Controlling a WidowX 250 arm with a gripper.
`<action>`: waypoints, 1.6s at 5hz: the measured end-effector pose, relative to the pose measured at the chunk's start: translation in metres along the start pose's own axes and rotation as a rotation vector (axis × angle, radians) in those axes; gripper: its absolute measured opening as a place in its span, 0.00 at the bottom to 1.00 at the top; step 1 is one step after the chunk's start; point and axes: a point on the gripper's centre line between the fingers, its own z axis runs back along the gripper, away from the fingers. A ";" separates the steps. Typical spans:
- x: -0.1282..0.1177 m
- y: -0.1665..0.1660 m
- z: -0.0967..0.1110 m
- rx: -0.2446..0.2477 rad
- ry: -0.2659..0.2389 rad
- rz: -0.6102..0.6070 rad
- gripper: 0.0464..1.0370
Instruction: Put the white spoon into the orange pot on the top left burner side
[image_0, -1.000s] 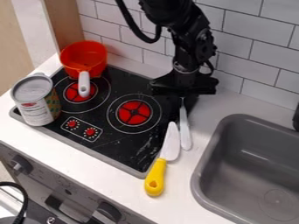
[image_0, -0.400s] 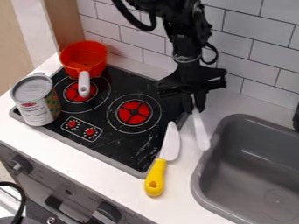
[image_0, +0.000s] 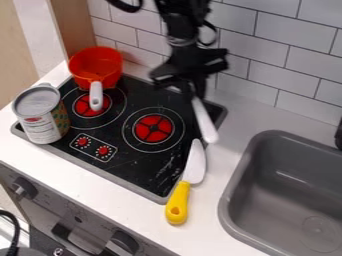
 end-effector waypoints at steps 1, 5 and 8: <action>0.017 0.029 0.006 0.032 0.026 0.062 0.05; 0.106 0.092 0.008 0.009 0.029 0.382 0.05; 0.116 0.088 -0.008 0.027 0.107 0.445 0.05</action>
